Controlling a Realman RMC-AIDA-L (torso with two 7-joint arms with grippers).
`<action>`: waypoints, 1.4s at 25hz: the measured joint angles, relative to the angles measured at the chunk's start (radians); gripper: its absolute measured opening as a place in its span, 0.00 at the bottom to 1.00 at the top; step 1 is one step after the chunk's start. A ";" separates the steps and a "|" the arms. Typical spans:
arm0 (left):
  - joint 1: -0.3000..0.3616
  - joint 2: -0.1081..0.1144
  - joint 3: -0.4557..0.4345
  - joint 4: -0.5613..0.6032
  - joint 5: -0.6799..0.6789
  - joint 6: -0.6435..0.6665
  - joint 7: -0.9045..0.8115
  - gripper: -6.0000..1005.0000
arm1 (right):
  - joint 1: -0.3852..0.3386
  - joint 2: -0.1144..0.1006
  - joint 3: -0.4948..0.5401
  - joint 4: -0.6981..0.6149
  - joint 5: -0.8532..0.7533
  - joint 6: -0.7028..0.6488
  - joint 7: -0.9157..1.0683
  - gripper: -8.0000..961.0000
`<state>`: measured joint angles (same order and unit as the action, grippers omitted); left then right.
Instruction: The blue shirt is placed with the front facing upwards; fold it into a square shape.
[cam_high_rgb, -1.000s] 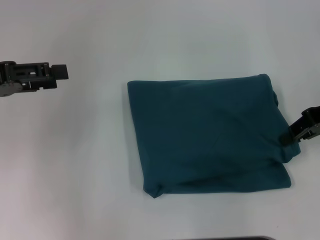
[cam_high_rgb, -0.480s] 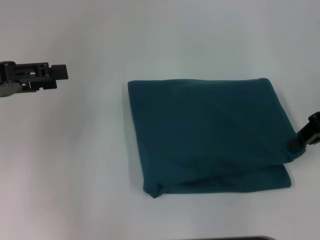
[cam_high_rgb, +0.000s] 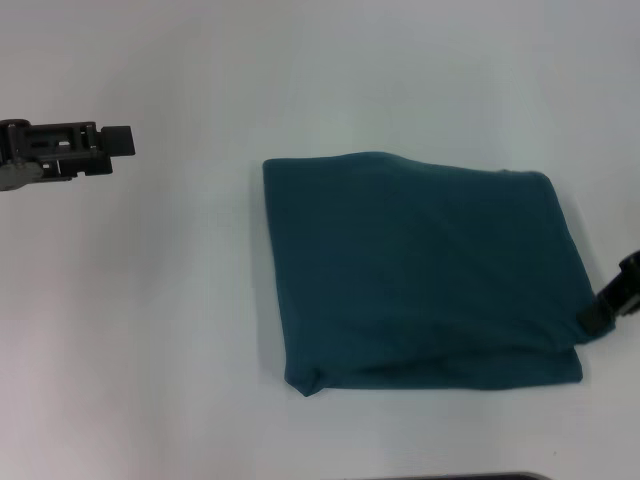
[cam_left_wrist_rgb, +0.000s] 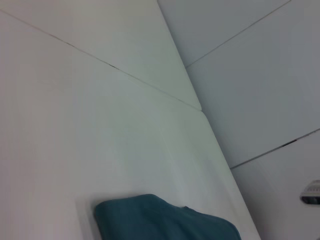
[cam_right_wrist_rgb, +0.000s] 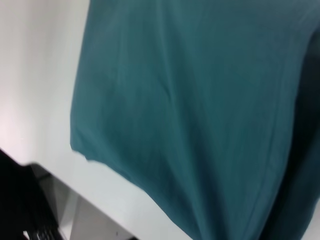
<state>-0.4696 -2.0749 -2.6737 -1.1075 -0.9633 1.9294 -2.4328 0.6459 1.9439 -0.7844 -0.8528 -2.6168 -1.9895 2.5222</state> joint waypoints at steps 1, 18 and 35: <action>0.000 0.000 0.000 0.000 0.000 0.000 0.000 0.73 | -0.001 0.001 -0.013 0.013 -0.002 0.001 -0.003 0.05; -0.001 0.001 0.000 0.000 -0.001 -0.009 0.000 0.73 | -0.008 0.001 -0.007 0.044 -0.071 0.024 -0.006 0.07; 0.003 0.001 -0.002 0.000 -0.002 -0.009 0.009 0.73 | -0.001 -0.061 0.178 0.030 -0.067 0.030 -0.020 0.43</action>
<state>-0.4666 -2.0739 -2.6754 -1.1075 -0.9651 1.9206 -2.4233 0.6451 1.8826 -0.6059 -0.8226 -2.6839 -1.9594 2.5026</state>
